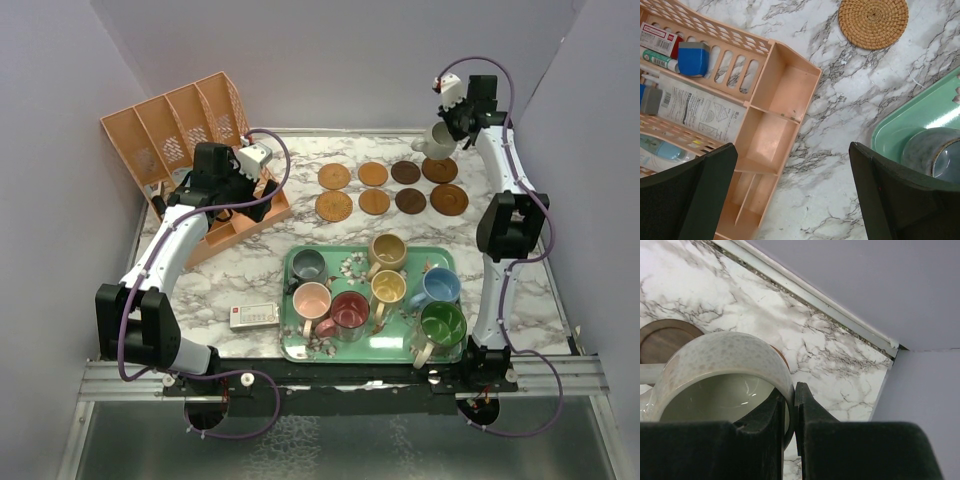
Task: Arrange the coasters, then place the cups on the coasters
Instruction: Place the cup on the coaster.
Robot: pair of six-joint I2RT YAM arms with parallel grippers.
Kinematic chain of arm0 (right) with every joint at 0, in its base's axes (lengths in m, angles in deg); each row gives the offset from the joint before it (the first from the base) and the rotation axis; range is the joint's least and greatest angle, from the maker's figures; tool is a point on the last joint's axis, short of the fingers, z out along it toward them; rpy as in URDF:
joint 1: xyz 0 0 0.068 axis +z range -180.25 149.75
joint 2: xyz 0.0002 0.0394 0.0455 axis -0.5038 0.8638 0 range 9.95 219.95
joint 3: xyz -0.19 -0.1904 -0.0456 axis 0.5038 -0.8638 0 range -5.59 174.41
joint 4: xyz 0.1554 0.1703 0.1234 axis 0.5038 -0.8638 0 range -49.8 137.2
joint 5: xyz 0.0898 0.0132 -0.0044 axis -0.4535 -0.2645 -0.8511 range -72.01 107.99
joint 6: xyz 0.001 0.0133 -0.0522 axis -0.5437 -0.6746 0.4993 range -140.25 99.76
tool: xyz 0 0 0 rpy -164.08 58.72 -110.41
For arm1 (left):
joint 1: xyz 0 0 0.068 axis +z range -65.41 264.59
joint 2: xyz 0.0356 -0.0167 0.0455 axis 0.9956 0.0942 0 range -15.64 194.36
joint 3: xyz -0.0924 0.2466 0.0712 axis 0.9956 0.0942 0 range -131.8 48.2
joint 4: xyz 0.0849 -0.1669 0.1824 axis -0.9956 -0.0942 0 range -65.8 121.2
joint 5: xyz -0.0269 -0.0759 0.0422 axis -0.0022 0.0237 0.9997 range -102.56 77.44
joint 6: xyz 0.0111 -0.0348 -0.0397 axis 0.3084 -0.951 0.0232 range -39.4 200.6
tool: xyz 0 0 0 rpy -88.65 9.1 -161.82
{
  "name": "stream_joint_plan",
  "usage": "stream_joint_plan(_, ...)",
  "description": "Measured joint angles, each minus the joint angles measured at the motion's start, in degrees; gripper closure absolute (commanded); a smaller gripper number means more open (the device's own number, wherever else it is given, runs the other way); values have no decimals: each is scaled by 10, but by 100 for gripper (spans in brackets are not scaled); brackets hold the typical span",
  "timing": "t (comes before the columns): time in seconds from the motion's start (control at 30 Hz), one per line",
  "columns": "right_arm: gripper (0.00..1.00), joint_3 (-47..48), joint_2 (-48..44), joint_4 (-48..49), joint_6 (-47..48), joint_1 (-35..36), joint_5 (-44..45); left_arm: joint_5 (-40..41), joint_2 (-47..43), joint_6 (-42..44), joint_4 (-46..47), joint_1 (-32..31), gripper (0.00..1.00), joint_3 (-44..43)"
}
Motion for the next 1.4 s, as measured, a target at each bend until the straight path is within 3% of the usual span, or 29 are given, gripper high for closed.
stream_joint_plan(0.57,99,57,96,4,102,-35,-24,-5,0,0,5,1,2,12)
stream_joint_plan(1.4,99,102,132,-2,209,-44,-103,-16,0,1,5,8,2,16)
